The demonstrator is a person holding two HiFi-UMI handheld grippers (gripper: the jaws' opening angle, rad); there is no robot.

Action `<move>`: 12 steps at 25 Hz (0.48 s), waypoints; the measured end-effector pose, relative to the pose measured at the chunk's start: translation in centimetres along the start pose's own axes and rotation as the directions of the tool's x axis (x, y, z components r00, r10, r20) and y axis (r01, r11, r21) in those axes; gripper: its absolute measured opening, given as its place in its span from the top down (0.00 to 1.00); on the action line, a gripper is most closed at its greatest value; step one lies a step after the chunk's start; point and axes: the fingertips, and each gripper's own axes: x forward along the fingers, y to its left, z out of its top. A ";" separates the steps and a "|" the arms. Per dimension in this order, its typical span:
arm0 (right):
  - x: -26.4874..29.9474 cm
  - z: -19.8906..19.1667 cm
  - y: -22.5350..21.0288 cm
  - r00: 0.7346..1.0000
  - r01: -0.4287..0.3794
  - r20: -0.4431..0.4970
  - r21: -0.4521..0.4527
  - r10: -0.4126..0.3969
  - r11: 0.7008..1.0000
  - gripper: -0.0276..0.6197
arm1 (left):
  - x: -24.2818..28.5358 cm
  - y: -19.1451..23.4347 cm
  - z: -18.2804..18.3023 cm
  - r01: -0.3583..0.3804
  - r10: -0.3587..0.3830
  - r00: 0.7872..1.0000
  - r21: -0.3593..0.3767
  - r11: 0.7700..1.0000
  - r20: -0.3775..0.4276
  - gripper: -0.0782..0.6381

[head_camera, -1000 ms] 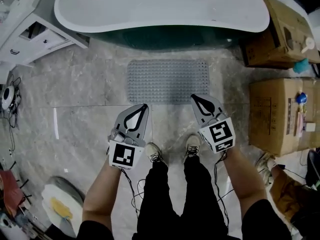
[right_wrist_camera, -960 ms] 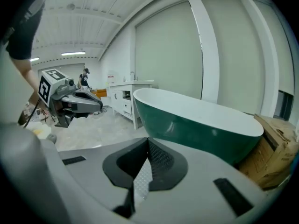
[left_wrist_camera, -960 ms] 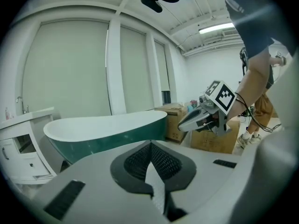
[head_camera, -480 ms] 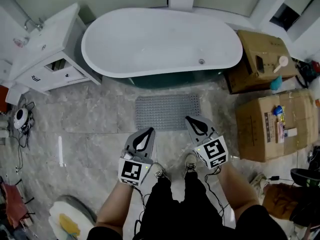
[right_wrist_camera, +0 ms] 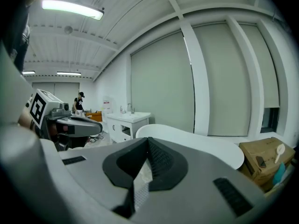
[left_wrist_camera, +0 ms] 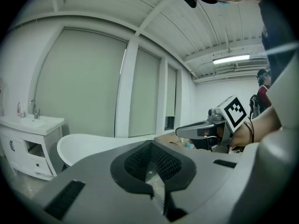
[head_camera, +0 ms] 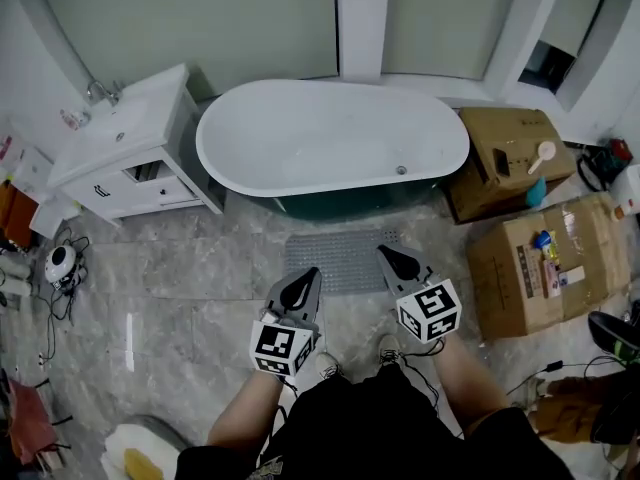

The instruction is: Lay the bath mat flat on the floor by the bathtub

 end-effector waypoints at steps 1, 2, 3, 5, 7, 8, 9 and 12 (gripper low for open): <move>-0.4 0.5 0.4 1.000 0.005 0.002 -0.003 -0.005 1.000 0.93 | -0.5 0.0 0.5 0.003 -0.003 1.000 -0.007 1.000 0.002 0.87; -0.8 0.9 0.8 1.000 0.010 0.002 -0.006 -0.010 1.000 0.93 | -1.0 0.0 0.8 0.007 -0.007 1.000 -0.015 1.000 0.003 0.87; -1.2 1.2 1.2 1.000 0.015 0.000 -0.012 -0.015 1.000 0.93 | -1.5 -0.1 1.0 0.011 -0.011 1.000 -0.024 1.000 0.004 0.87; -2.0 1.5 2.2 1.000 0.020 0.000 -0.030 -0.020 0.999 0.93 | -2.5 -0.3 1.1 0.021 -0.021 1.000 -0.036 0.999 0.007 0.87; -2.6 1.5 3.2 1.000 0.023 0.000 -0.045 -0.023 0.999 0.93 | -3.3 -0.4 1.0 0.035 -0.035 0.999 -0.035 0.999 0.005 0.87; -2.8 1.3 3.7 1.000 0.026 -0.002 -0.046 -0.026 0.999 0.93 | -3.6 -0.4 0.7 0.043 -0.043 0.999 -0.033 0.999 0.000 0.87; -3.0 1.0 4.0 1.000 0.031 -0.004 -0.043 -0.031 0.999 0.93 | -3.9 -0.4 0.4 0.051 -0.052 0.999 -0.033 0.998 -0.007 0.87; -3.5 0.0 4.7 0.999 0.042 -0.011 -0.021 -0.042 0.999 0.93 | -4.6 -0.5 -0.9 0.065 -0.066 0.997 -0.035 0.997 -0.030 0.87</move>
